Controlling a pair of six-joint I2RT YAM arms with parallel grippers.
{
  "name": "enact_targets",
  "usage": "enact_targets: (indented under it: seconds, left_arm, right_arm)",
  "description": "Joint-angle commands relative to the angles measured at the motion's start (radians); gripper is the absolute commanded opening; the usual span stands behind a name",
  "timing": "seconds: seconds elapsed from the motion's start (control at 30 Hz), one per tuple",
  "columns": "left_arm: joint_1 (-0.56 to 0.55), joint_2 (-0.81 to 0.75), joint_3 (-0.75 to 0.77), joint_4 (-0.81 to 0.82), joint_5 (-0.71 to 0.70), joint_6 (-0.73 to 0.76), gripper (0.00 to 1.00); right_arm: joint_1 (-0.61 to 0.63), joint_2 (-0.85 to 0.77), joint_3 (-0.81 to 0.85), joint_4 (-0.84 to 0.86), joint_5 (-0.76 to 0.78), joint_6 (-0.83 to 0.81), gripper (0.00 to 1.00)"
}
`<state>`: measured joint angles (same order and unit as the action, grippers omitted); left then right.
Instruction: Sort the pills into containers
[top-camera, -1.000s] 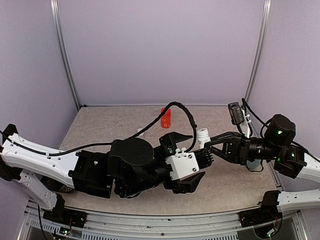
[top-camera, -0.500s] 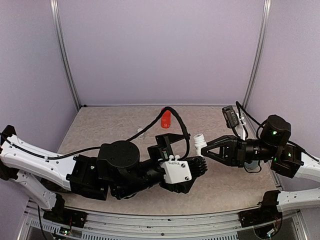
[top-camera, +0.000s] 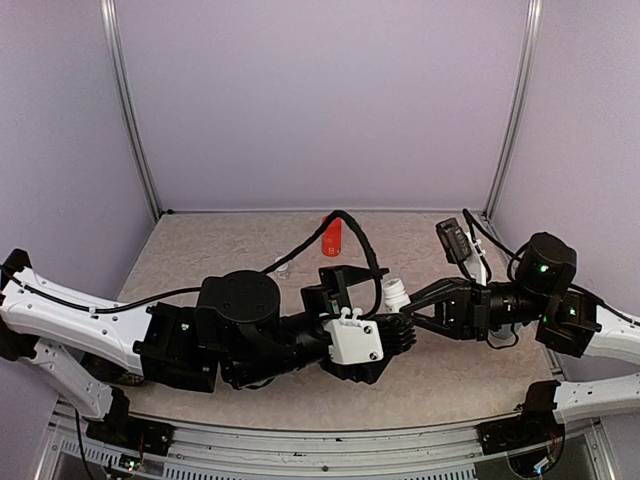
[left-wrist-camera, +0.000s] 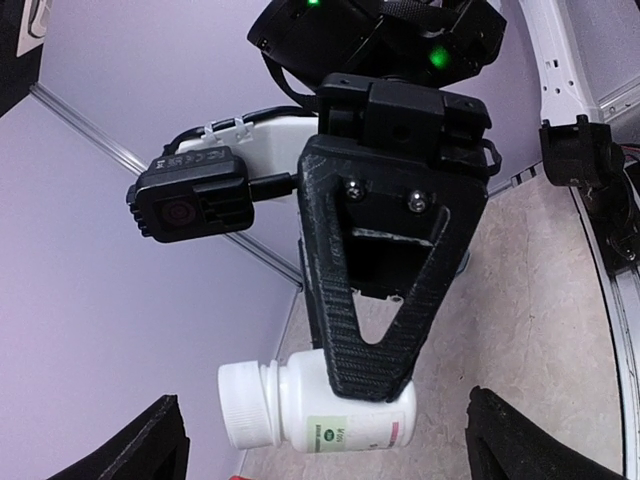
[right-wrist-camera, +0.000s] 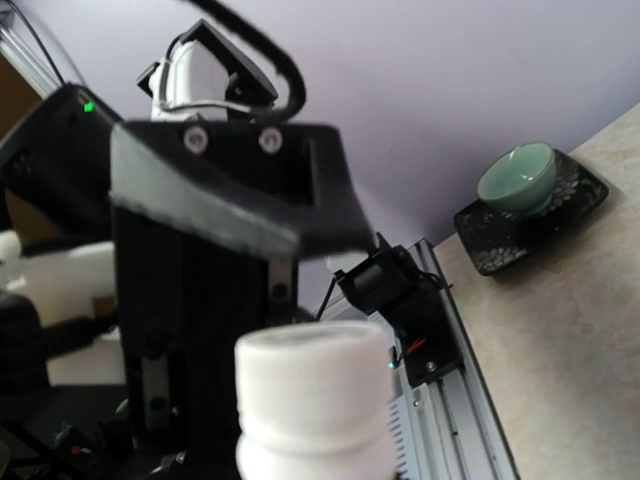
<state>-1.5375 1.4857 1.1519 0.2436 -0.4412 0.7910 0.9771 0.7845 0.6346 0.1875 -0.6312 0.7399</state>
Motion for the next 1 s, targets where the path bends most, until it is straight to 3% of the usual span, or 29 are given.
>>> enact_targets:
  seconds: [0.0,0.33,0.57,0.97]
  left_arm:
    - [0.019,0.011,0.045,-0.014,0.047,-0.014,0.93]
    - [0.047,0.033,0.068,-0.046,0.094,-0.039,0.8]
    - [0.051,0.029,0.068,-0.057,0.14,-0.035,0.61]
    - [0.04,-0.01,0.004,0.034,0.135,0.0,0.68]
  right_arm:
    - [0.015,0.008,-0.005,0.053,-0.025,0.008,0.13]
    - [0.019,0.019,-0.007,0.059,-0.034,0.001,0.13]
    - [0.019,0.019,-0.013,0.056,-0.028,-0.005,0.13]
    - [0.02,0.04,-0.014,0.068,-0.035,-0.001,0.13]
